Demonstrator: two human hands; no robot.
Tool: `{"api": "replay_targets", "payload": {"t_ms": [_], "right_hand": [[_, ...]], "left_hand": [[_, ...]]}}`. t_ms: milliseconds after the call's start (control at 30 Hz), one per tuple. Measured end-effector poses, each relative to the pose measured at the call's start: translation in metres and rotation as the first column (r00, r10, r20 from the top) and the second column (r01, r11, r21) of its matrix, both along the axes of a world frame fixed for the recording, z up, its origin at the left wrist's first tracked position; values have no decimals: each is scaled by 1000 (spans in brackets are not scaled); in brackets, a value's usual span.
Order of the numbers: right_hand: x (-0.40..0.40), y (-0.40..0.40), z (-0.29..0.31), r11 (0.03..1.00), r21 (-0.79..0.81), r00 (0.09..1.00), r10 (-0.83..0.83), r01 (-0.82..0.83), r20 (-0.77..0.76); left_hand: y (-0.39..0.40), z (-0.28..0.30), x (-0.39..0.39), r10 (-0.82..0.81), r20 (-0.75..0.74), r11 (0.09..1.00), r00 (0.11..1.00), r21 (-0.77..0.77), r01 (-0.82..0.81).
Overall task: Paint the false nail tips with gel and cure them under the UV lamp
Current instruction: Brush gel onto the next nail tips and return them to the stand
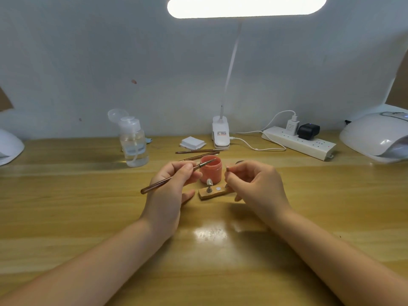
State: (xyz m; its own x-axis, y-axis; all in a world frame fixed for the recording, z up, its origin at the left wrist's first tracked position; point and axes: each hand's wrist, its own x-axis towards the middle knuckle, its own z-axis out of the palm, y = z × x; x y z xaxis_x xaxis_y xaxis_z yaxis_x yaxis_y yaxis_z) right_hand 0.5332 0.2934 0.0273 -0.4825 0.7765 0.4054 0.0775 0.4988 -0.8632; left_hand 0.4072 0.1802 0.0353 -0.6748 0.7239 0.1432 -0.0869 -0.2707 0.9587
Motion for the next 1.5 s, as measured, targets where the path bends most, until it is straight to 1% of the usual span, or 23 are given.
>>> {"api": "replay_targets", "payload": {"t_ms": [100, 233, 300, 533, 633, 700, 767, 900, 1000, 1200, 1300, 1367, 1400, 1433, 1500], "right_hand": [[-2, 0, -6, 997, 78, 994, -20, 12, 108], [-5, 1, -13, 971, 229, 962, -130, 74, 242], [-6, 1, -15, 962, 258, 940, -169, 91, 297], [-7, 2, -15, 945, 322, 863, -214, 63, 458], [-7, 2, -15, 914, 399, 808, -285, 67, 516], [-6, -1, -15, 880, 472, 781, -331, 53, 530], [-6, -4, -15, 843, 537, 773, -362, 34, 520], [-6, -11, -17, 801, 598, 797, -379, 28, 470], [-7, -15, -18, 802, 596, 834, -345, 24, 430], [-10, -10, -18, 858, 513, 815, -300, 4, 496], [-10, -8, -18, 860, 510, 819, -286, -10, 498], [-9, -9, -19, 839, 544, 822, -290, -28, 490], [-9, -11, -19, 825, 564, 828, -289, -38, 480], [-8, -12, -19, 813, 580, 843, -282, -43, 458], [-6, -14, -18, 804, 594, 886, -250, -35, 390]], "left_hand": [[2, 0, 0, -36, 65, 999, 997, 19, 35], [3, 0, -2, -42, 145, 999, 989, 32, 38], [3, 0, -2, -40, 178, 999, 983, 38, 34], [3, -2, 0, -47, 182, 998, 982, 42, 40], [2, -3, 0, -47, 180, 998, 983, 45, 39], [2, -3, 0, -54, 176, 998, 983, 46, 46], [1, -4, 0, -62, 174, 997, 983, 48, 54], [1, -4, 1, -60, 169, 998, 984, 41, 54], [0, -4, 2, -56, 179, 998, 982, 34, 50], [0, -2, 7, -59, 166, 998, 984, 4, 60], [1, -1, 7, -42, 162, 999, 986, -16, 45], [2, 1, 6, -3, 99, 999, 995, -41, 7], [3, 3, 5, 25, 23, 998, 999, -54, -23], [4, 6, 2, 54, -85, 996, 995, -63, -60], [6, 15, -6, 112, -327, 989, 938, -54, -137]]}}
